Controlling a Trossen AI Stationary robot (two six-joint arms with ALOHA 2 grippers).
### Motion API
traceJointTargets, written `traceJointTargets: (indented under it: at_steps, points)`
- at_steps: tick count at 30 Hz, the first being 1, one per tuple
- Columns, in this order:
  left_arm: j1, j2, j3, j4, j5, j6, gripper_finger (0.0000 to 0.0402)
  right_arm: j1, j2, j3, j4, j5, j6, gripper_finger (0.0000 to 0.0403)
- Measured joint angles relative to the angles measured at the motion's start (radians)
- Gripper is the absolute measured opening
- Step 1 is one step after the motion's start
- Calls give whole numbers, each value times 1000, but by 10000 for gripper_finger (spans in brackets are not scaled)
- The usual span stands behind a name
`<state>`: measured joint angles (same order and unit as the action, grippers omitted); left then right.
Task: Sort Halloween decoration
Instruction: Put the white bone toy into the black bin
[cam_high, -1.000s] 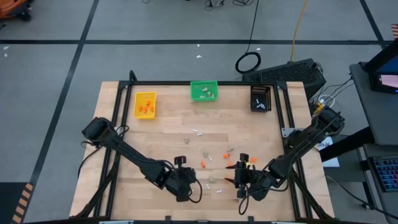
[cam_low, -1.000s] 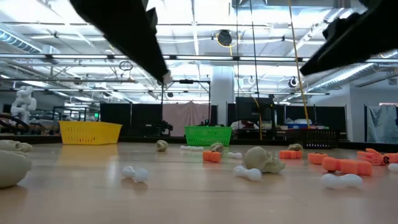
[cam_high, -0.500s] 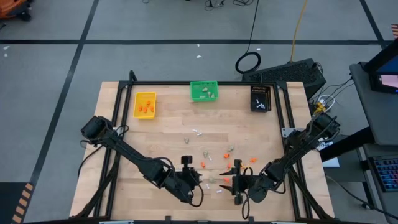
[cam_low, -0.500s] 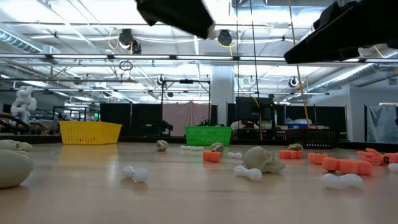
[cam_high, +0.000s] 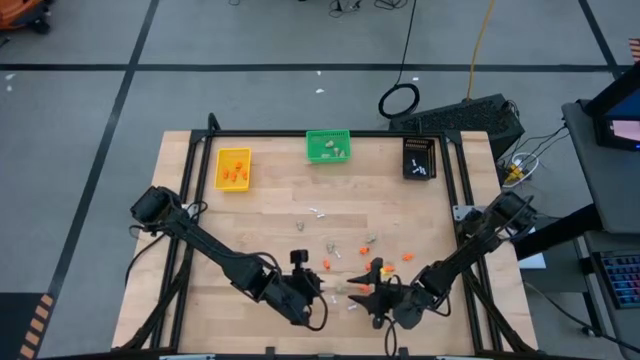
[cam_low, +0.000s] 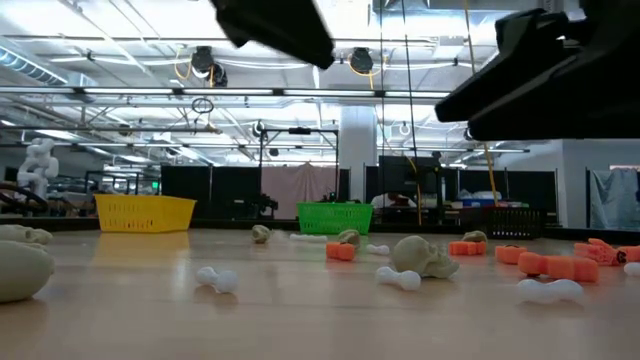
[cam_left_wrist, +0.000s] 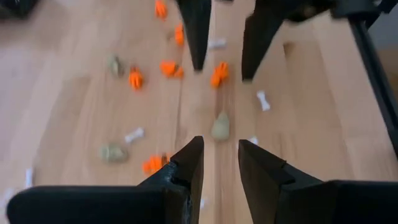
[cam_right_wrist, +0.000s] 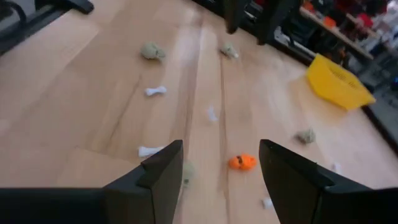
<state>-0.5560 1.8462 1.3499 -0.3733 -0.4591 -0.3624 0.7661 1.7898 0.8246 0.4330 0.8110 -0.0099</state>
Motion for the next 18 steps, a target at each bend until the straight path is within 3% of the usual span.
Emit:
traceJointTargets:
  at_steps: [5, 11, 18]
  points:
    - [0, 0, -3, -121, 5, -172, 99, 23, -1, 0, 4, -3, 89, 196]
    - [6, 0, -70, -129, -31, -352, 101, 29, -1, 0, 3, -7, 197, 196]
    - [19, 2, -121, -201, 15, -337, 151, 30, -1, 0, 3, -211, 345, 196]
